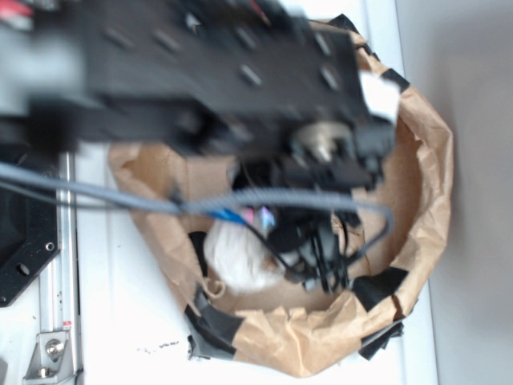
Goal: Grab the white paper.
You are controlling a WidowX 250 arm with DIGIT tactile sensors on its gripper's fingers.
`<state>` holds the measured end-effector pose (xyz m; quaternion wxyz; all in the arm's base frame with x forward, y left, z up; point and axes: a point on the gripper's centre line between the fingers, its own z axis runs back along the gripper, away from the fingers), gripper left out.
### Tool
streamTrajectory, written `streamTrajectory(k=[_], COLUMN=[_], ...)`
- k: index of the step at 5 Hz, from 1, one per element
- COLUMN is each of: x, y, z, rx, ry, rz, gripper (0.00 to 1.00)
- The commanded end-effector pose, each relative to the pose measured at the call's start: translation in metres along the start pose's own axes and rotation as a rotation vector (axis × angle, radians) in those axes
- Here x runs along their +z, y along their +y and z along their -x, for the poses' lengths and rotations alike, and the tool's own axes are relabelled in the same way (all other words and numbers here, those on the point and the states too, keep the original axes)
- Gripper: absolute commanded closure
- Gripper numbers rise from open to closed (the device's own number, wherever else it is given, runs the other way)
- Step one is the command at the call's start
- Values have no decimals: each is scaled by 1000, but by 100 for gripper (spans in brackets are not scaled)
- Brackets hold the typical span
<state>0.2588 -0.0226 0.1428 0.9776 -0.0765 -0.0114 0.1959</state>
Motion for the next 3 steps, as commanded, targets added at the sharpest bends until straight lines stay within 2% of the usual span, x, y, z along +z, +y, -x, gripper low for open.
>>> streamTrajectory(k=[1,2,3], x=[63,62,63], y=[15,17,13], z=[4,12,17], rx=[-263,-308,-328], ry=[-361,-417,-415], rz=[-141,-44,-10], gripper=[100,100,100])
